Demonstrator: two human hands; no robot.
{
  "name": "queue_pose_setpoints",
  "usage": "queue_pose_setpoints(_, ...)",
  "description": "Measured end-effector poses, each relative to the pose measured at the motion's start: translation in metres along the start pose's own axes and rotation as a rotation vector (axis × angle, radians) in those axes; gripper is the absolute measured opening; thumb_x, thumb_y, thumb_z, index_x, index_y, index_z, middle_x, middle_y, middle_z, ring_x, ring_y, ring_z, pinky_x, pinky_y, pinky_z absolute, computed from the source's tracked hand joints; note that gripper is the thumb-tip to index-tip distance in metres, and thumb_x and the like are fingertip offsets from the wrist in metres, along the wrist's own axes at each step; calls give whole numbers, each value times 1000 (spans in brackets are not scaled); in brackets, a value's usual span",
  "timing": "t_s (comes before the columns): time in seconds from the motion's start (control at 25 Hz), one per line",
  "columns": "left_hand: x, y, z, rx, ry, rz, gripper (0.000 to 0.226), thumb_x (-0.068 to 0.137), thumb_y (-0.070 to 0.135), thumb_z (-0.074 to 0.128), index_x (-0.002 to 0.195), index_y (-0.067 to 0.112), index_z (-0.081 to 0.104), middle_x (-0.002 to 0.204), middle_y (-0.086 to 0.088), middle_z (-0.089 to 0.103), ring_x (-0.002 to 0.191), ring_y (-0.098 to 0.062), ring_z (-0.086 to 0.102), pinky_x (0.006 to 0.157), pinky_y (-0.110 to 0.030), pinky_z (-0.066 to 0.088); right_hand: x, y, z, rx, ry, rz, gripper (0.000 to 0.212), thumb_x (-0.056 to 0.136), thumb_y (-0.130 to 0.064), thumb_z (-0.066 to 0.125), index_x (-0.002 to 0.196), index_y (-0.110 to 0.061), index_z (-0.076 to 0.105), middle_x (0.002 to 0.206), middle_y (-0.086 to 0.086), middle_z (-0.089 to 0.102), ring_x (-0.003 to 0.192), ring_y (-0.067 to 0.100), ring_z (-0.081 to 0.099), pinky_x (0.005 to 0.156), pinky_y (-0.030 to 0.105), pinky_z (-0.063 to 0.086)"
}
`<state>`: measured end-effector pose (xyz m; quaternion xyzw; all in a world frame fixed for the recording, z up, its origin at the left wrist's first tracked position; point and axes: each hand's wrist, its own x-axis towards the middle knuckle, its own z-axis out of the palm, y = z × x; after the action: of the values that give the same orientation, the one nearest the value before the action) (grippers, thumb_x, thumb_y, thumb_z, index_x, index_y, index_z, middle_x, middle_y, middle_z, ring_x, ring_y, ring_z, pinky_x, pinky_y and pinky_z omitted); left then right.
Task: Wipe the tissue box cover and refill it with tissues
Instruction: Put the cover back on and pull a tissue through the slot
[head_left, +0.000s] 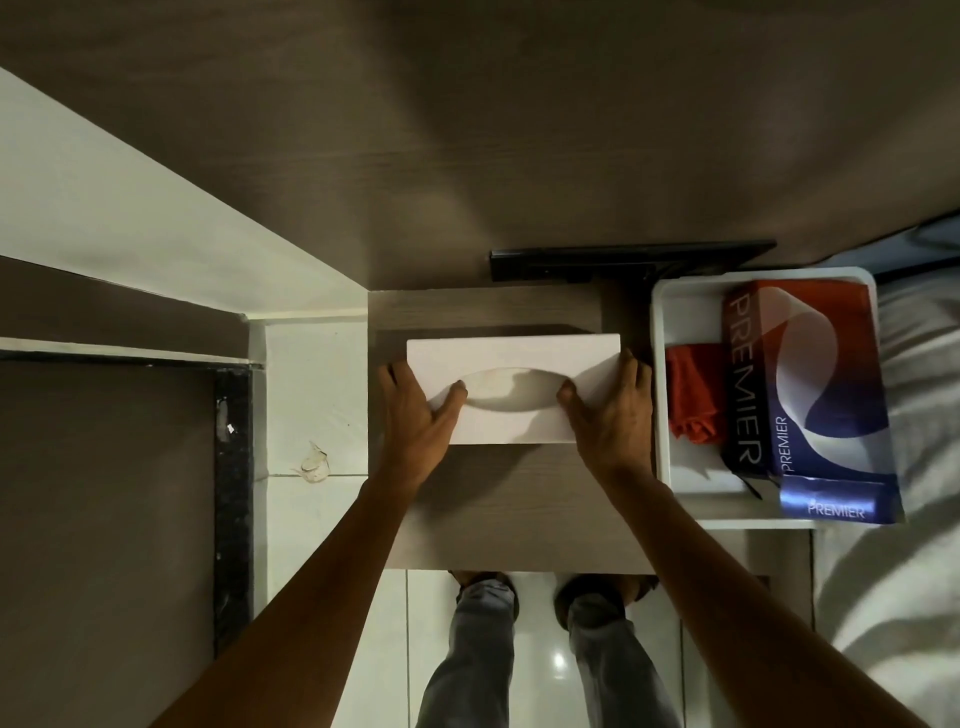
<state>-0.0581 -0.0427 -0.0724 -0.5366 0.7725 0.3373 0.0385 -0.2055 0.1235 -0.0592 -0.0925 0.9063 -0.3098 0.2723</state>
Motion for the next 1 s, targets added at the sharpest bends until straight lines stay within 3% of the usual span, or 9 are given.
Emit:
queue_pose_setpoints(0.12,3,-6,3,72,33,42,73,93,53,74,140,4,50,138,-19,55,125,-31,61,94,-28,47,3,2,-1,-10,-17,7,89,88,-44,74,154,-4,31,139,18,46,123,30,48,96,31,41)
queue_pose_setpoints(0.28,6,-11,0,180,38,99,80,91,65,69,140,5,49,137,-18,58,124,-32,64,103,-41,57,4,-3,-7,-15,-85,20,88,90,-42,72,154,-2,27,141,20,42,127,33,45,108,49,47)
queue_pose_setpoints(0.4,8,-9,-6,87,-45,43,90,86,73,69,144,8,44,140,-14,52,129,-32,59,102,-35,53,0,-11,-14,81,-134,69,88,90,-40,74,155,-6,26,144,17,40,131,33,45,108,54,48)
queue_pose_setpoints(0.48,8,-9,-13,-57,-138,-19,107,75,87,66,150,16,36,144,-7,47,135,-28,54,101,-30,45,-6,-17,-19,56,-57,-40,89,88,-42,76,155,-9,28,149,16,38,134,31,44,109,47,48)
queue_pose_setpoints(0.6,0,-18,-21,-172,-272,68,144,53,94,76,164,34,8,164,6,30,150,-17,37,118,-35,35,-10,-22,-27,-154,70,-421,58,93,-41,70,142,-19,50,141,10,50,122,22,55,94,33,55)
queue_pose_setpoints(0.68,-6,-22,-22,-82,-349,179,161,51,80,90,166,36,-14,169,12,16,157,-22,30,128,-48,31,-6,-31,-27,-268,-76,-516,31,96,-40,65,123,-25,66,125,2,65,103,16,67,83,33,62)
queue_pose_setpoints(0.76,-11,-22,-19,-4,-335,209,163,53,66,95,165,37,-20,166,10,16,154,-30,34,125,-57,37,2,-40,-17,-450,-247,-499,28,95,-42,66,117,-26,73,119,0,73,99,18,72,86,35,62)
queue_pose_setpoints(0.88,-13,-14,-14,-8,-211,232,153,57,61,91,170,17,-3,160,-12,32,143,-31,45,119,-58,46,15,-57,4,-728,-300,-527,34,95,-48,63,120,-27,74,114,1,76,100,22,72,89,36,57)
queue_pose_setpoints(1.0,-10,-12,-10,30,-125,282,146,58,57,98,168,5,18,153,-19,46,135,-31,53,112,-57,54,23,-66,16,-973,-270,-661,31,97,-46,61,119,-26,71,109,3,74,95,24,71,81,36,55)
